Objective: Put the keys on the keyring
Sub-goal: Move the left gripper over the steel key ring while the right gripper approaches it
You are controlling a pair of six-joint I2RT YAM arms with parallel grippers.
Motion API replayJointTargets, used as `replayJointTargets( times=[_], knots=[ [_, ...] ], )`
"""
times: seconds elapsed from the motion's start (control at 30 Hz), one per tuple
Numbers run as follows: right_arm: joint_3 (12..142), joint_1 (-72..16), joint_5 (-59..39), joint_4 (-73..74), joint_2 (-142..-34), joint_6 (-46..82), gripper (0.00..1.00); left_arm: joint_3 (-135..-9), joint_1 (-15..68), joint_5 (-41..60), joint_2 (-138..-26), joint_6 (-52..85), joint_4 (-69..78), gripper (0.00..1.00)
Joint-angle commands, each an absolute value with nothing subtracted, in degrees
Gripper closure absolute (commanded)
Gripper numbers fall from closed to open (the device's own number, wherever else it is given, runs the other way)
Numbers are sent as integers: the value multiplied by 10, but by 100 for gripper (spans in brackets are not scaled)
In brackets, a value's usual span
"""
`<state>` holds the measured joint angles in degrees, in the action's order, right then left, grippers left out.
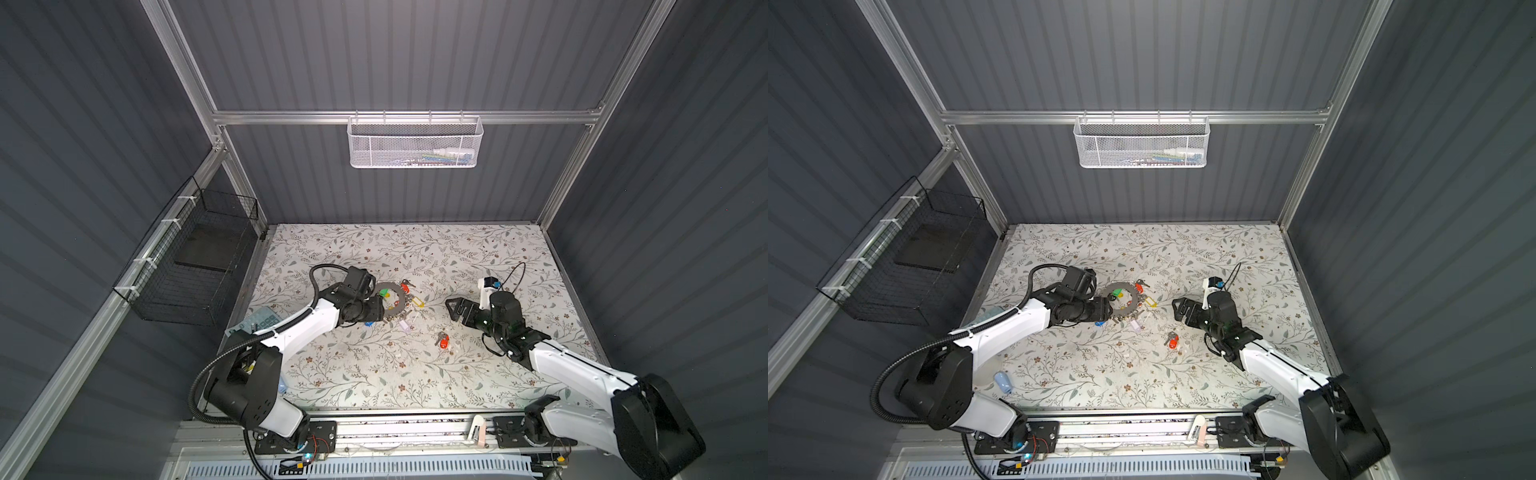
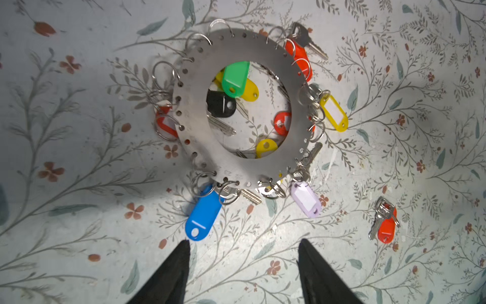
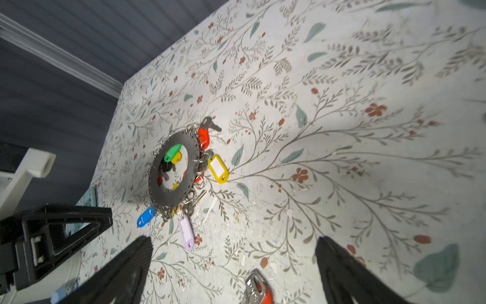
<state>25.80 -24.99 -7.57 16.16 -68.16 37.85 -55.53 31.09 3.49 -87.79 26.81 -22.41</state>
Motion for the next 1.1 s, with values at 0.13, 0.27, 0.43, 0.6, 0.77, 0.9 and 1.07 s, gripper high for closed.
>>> replayJointTargets(
  times=[0.13, 0.27, 0.43, 0.6, 0.77, 0.9, 1.07],
  knots=[
    [253, -255, -112, 217, -686, 369, 1, -605, 310, 70, -950, 264, -244, 46],
    [253, -256, -120, 223, -692, 372, 1, -619, 310, 76, -973, 261, -246, 47],
    [254, -255, -131, 233, -704, 377, 1, -627, 308, 77, -998, 249, -240, 48],
    [255, -255, -142, 243, -718, 383, 1, -634, 308, 70, -1018, 249, -241, 53],
    [256, -255, -152, 251, -725, 389, 1, -636, 305, 65, -1026, 245, -243, 53],
    [257, -255, -156, 255, -731, 392, 1, -633, 305, 80, -1031, 243, -235, 53],
    [258, -256, -158, 257, -734, 394, 1, -630, 305, 111, -1029, 240, -220, 57]
  ],
)
